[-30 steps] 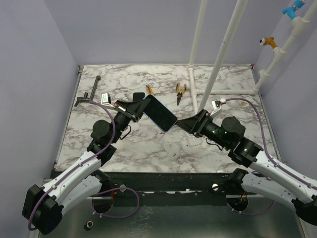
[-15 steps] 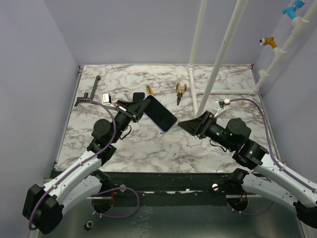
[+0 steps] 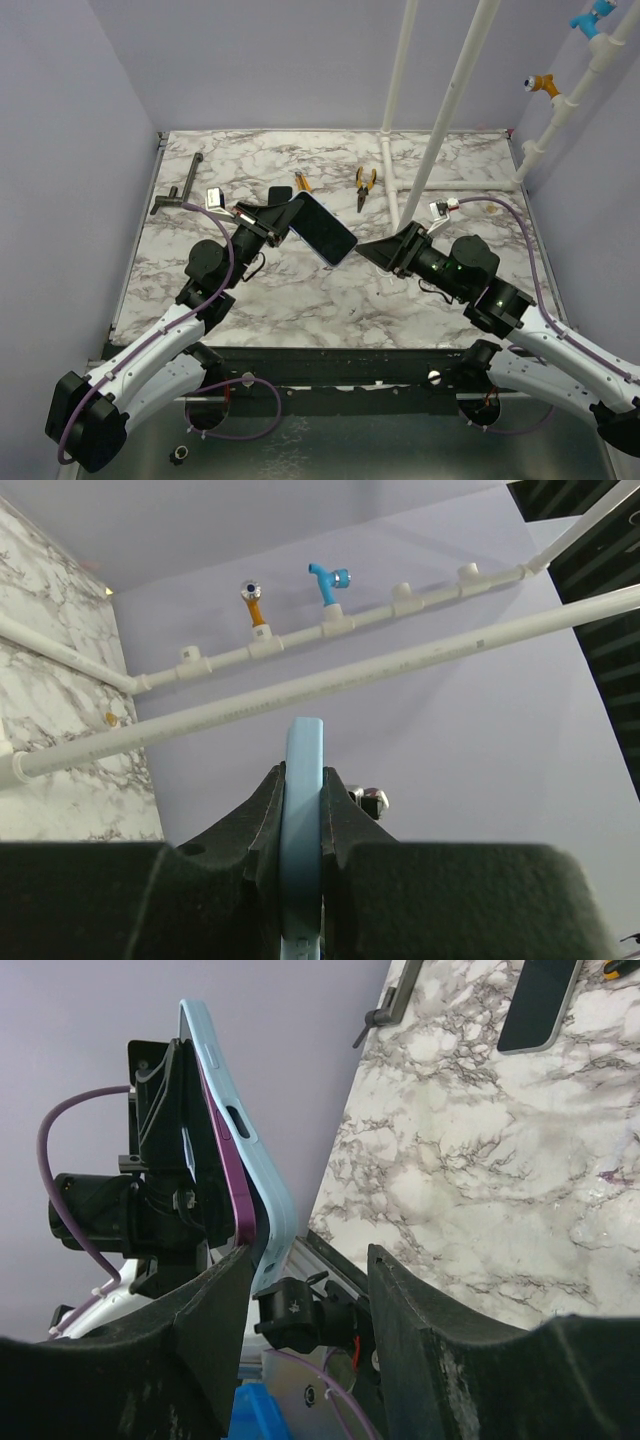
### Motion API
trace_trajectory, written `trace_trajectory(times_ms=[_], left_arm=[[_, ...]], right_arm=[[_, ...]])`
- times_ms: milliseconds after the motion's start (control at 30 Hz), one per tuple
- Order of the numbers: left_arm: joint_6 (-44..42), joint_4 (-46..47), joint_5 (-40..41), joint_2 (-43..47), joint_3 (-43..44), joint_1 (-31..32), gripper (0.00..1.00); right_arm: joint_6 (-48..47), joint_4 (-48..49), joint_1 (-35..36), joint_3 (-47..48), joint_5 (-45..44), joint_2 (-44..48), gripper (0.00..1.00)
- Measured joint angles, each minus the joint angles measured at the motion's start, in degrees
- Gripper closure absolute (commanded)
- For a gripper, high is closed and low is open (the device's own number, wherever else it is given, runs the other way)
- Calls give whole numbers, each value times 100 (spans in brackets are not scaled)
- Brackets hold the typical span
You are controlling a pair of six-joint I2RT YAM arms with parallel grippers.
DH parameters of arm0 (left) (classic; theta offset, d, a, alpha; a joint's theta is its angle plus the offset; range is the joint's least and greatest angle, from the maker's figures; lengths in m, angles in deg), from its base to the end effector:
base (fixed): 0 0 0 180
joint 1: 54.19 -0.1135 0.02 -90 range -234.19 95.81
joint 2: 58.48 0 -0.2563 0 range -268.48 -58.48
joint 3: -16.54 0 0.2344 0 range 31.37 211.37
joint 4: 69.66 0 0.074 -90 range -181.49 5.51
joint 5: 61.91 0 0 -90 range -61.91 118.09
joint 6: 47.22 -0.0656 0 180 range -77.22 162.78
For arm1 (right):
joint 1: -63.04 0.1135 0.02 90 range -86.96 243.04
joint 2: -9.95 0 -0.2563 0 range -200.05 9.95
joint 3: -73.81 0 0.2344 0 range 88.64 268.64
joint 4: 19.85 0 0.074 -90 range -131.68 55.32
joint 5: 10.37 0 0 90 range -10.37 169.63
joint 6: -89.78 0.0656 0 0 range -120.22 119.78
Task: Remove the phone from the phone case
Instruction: Remove the phone case from the phone.
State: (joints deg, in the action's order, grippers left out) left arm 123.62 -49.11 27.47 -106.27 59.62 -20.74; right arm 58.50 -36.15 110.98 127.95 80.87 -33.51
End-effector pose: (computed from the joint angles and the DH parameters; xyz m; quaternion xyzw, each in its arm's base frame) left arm 0.1796 -0.1195 0.3222 -0.2383 0.5538 -0.6719 0.4301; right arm 0.1351 0.1518 0.3196 0.0624 0.7383 0.5434 0.3946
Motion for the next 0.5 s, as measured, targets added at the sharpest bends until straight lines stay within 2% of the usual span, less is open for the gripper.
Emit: trace_trajectory(times_ms=[500], left_arm=[[173, 11, 35, -195, 46, -151, 100]], right_arm=[[330, 682, 0, -114, 203, -483, 50]])
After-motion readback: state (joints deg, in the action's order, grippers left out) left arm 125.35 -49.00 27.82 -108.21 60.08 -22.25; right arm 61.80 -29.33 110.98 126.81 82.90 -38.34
